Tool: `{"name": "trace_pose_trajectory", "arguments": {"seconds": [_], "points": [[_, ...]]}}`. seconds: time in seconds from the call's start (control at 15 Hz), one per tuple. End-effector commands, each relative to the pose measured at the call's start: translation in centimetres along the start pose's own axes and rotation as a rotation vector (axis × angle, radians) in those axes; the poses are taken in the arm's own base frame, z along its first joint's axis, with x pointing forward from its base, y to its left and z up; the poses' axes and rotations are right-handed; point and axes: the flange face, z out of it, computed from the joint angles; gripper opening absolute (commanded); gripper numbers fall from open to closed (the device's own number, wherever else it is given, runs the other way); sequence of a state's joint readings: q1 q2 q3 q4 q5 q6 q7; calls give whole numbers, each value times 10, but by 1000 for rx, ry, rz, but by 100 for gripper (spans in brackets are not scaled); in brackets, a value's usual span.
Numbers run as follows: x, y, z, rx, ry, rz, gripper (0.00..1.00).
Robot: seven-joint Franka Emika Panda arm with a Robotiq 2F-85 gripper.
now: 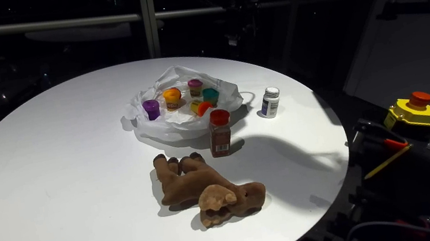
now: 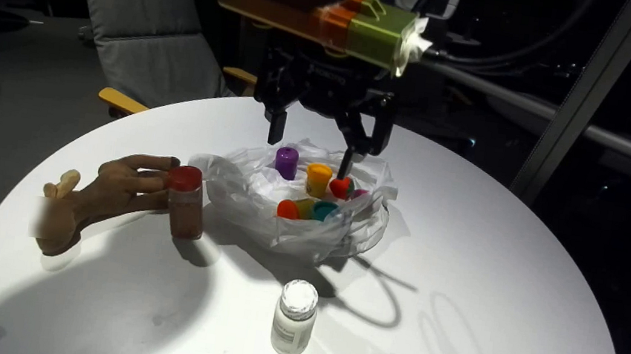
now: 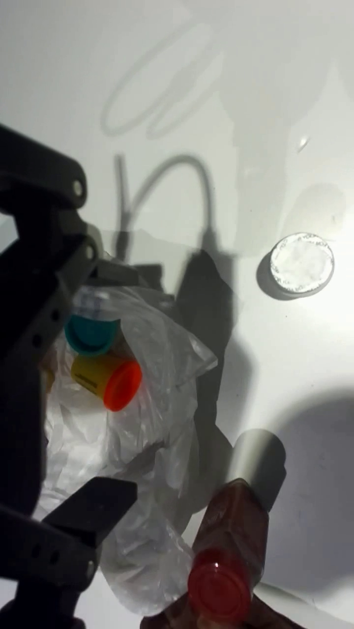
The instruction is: Pick up the objects from the plastic bag and them on the table.
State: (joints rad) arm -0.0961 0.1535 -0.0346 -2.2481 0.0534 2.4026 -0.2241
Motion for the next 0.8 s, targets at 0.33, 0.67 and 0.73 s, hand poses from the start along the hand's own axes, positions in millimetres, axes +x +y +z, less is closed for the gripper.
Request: {"name": "trace_pose_trajectory", "arguments": {"seconds": [0.33, 0.67, 0.73], "points": [[10, -7, -2, -25, -7, 12, 100], [70, -51, 35, -171, 44, -41, 100], [81, -60, 43, -188, 57, -51, 100]]}}
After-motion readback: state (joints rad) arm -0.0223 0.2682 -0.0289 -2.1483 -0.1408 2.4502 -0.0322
